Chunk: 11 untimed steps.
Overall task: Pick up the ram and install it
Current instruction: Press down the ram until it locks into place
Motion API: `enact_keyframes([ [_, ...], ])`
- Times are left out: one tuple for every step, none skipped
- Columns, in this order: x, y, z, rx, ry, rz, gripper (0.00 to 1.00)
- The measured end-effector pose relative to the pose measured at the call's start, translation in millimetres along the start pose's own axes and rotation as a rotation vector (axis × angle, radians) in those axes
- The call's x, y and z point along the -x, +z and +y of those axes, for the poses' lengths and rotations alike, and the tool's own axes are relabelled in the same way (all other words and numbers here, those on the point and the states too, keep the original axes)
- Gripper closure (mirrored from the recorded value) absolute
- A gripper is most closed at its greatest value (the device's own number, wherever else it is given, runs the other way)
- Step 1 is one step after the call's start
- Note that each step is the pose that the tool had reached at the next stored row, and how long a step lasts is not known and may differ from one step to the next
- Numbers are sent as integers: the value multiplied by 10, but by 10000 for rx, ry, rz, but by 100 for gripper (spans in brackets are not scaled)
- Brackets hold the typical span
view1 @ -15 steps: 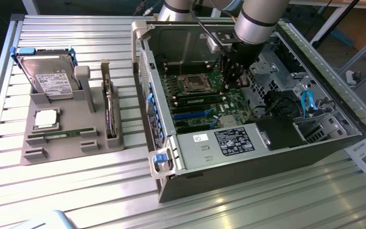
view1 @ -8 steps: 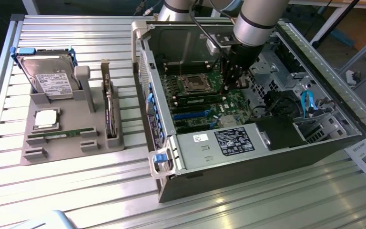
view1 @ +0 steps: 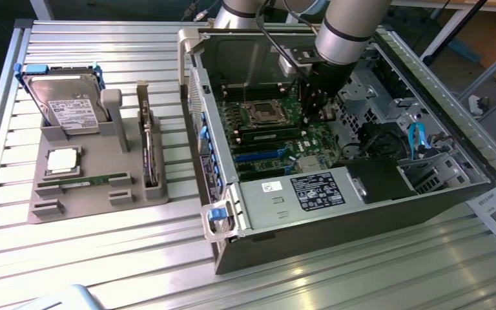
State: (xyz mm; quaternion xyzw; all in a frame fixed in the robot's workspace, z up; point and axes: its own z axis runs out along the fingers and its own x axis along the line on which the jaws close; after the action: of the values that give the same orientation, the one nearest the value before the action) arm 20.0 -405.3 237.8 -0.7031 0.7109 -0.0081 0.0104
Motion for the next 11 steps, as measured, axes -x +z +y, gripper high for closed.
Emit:
enact_keyframes([
  [0, 7, 0, -4, 0, -1, 90],
  [0, 11, 0, -6, 0, 0, 90],
  [0, 16, 0, -9, 0, 0, 90],
  [0, 20, 1, -10, 0, 1, 90],
  [-1, 20, 1, -10, 0, 2, 90],
  [-1, 20, 1, -11, 0, 2, 90],
  [0, 20, 1, -11, 0, 2, 90],
  [0, 22, 1, -11, 0, 0, 90],
  [0, 26, 1, -12, 0, -2, 90],
  [0, 30, 1, -12, 0, -3, 90],
  [0, 33, 1, -12, 0, -1, 90],
])
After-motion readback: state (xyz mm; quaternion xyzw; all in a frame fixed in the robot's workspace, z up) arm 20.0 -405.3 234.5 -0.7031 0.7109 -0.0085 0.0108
